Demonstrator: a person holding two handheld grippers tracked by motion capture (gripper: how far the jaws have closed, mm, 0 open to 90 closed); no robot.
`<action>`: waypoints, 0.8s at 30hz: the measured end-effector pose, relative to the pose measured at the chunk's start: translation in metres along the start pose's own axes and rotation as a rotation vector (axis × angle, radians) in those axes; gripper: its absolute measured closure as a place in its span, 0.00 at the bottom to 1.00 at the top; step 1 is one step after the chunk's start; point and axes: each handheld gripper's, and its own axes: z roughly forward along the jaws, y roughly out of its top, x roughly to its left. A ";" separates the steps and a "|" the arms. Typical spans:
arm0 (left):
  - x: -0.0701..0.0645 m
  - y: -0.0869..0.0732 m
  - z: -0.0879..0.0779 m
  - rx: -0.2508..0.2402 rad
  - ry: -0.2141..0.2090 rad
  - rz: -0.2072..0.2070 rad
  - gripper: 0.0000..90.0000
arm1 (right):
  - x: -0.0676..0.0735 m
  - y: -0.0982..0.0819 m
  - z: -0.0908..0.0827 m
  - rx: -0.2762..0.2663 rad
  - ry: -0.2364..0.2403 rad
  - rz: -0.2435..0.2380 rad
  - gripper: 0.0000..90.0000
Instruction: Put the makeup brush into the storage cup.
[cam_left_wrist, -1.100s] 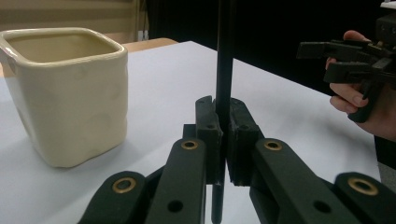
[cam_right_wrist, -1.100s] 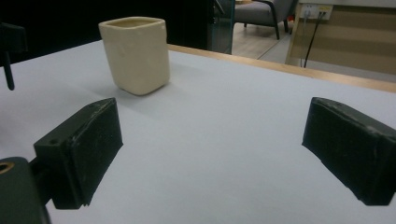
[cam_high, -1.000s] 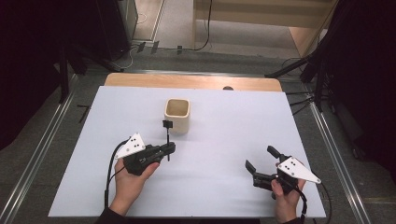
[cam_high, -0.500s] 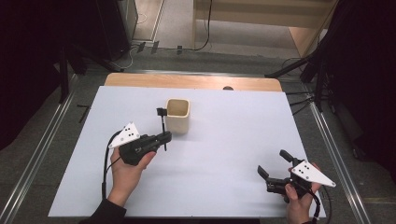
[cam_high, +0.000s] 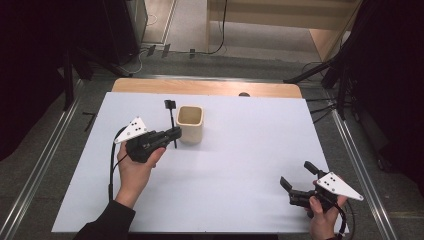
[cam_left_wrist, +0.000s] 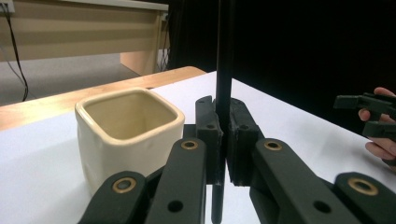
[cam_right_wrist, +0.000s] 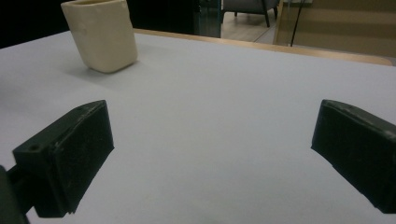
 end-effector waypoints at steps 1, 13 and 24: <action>0.000 0.001 0.001 0.000 0.003 0.000 0.96 | 0.000 0.000 0.000 0.001 0.001 -0.003 0.00; 0.010 0.020 0.011 -0.009 0.020 0.006 0.96 | 0.000 -0.002 0.000 -0.002 0.008 -0.001 0.00; 0.019 0.030 0.023 -0.032 0.019 -0.004 0.96 | 0.000 -0.002 0.001 0.006 0.002 0.000 0.00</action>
